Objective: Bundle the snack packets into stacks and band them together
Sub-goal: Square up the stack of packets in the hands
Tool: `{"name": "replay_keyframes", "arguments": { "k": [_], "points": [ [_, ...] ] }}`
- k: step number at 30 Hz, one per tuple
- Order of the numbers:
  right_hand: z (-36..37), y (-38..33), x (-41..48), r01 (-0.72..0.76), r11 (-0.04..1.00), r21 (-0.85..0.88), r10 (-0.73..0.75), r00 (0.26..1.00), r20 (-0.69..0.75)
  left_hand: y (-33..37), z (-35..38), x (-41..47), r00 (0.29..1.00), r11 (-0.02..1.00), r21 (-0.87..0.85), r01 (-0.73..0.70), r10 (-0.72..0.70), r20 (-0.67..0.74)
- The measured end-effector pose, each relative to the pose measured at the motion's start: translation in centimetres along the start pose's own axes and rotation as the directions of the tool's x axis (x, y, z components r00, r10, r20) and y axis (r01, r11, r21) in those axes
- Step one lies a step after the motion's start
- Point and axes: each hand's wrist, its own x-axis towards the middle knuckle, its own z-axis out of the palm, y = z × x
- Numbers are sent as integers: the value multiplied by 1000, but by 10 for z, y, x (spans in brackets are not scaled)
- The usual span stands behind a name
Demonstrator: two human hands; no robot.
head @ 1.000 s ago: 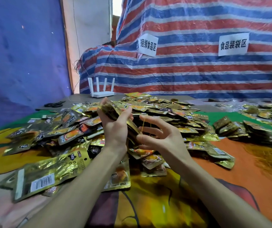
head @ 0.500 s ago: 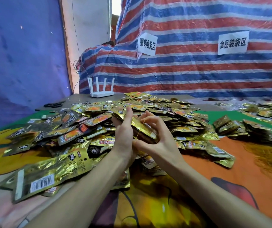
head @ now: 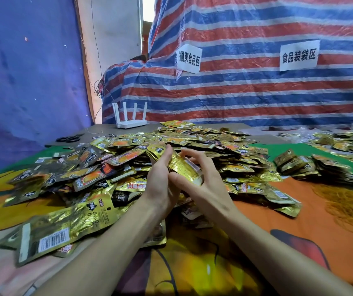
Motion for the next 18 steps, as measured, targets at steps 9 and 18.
{"name": "replay_keyframes", "arguments": {
  "k": [9,18],
  "points": [
    [-18,3,6,-43,999,-3,43,997,63,1,2,-1,987,988,133,-82,99,-123],
    [-37,-20,11,-41,961,-273,101,973,209,-3,6,-1,963,856,490,-165,247,-108]
  ]
}}
